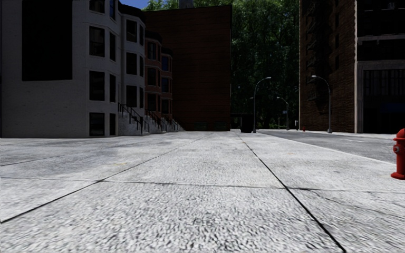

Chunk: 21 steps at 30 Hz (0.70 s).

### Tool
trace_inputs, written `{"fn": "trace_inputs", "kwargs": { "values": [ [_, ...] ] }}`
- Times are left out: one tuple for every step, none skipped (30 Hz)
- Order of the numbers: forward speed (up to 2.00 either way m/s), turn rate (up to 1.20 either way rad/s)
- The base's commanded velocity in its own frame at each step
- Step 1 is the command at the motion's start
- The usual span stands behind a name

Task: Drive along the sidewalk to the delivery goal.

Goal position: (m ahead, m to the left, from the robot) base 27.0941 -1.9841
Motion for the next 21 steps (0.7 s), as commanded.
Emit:
{"fn": "trace_inputs", "kwargs": {
  "values": [
    [2.0,0.0],
    [2.0,0.0],
    [2.0,0.0],
    [2.0,0.0],
    [2.0,0.0],
    [2.0,0.0],
    [2.0,0.0],
    [2.0,0.0],
    [2.0,0.0],
    [2.0,0.0],
    [2.0,0.0],
    [2.0,0.0],
    [2.0,0.0],
    [2.0,0.0],
    [2.0,0.0],
    [2.0,0.0],
    [2.0,0.0],
    [2.0,0.0],
    [2.0,0.0],
    [2.0,0.0],
    [2.0,0.0]
  ]
}}
